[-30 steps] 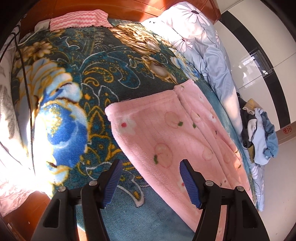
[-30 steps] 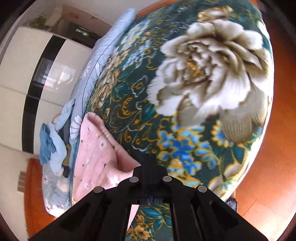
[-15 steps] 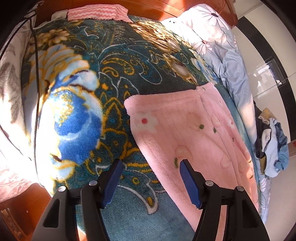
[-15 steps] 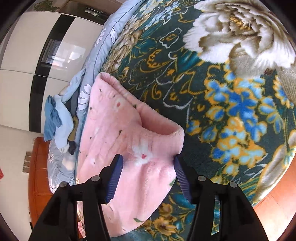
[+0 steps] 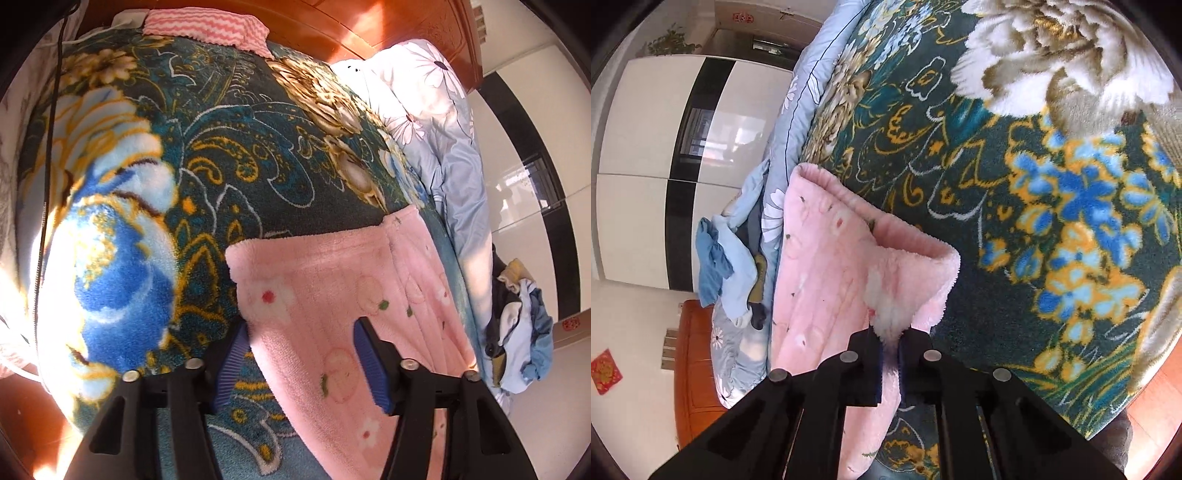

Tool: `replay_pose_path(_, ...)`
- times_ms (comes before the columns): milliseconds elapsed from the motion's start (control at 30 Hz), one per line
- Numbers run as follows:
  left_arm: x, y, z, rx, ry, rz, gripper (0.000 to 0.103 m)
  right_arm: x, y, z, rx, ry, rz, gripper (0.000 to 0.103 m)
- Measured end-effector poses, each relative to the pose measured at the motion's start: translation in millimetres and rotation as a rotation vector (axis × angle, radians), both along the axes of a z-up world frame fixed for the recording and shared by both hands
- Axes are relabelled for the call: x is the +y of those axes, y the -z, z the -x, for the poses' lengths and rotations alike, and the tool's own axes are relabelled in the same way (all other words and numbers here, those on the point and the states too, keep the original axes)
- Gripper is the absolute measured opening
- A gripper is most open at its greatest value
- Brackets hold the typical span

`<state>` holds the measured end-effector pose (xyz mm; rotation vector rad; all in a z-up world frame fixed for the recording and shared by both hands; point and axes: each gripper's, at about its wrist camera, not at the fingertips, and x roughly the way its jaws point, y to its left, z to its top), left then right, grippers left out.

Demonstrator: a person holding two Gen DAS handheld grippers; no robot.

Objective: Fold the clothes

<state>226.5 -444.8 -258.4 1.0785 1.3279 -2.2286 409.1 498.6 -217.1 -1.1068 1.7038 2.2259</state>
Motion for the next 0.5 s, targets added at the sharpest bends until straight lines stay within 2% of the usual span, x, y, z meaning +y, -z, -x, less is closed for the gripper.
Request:
replay_pose_path(33, -0.7, -3.4, 0.4, 0.015, 0.002, -0.009, 0.023, 1.8, -2.7, -0.3, 0.011, -0.001, 0.002, 0.006)
replay_pose_path(67, -1.5, -6.8, 0.9, 0.030, 0.005, -0.018, 0.002, 3.3, -6.4, -0.3, 0.026, -0.005, 0.000, 0.006)
replay_pose_path(167, -3.7, -17.3, 2.1, 0.075, 0.012, -0.045, 0.004, 11.2, -21.9, -5.5, 0.113, 0.013, 0.027, 0.005)
replay_pose_path(233, -0.1, -43.3, -4.5, 0.171, 0.058, -0.015, 0.004, 16.9, -35.4, -13.9, 0.159, 0.019, 0.011, 0.005)
replay_pose_path(267, 2.1, -52.8, -8.5, 0.191, 0.083, 0.010, 0.004, 19.5, -41.8, -19.0, 0.177, 0.020, -0.007, 0.005)
replay_pose_path(333, 2.7, -46.4, -16.4, 0.162, 0.104, 0.042, 0.004, 25.6, -39.3, -31.4, 0.168, 0.029, -0.037, 0.005)
replay_pose_path(400, 3.1, -39.7, -24.3, 0.133, 0.124, 0.074, 0.004, 33.0, -13.7, -41.3, 0.090, 0.045, -0.017, 0.005)
replay_pose_path(500, -4.7, 1.6, -35.8, 0.037, 0.078, 0.037, 0.004, 38.5, 17.1, -51.4, 0.011, 0.063, 0.020, 0.005)
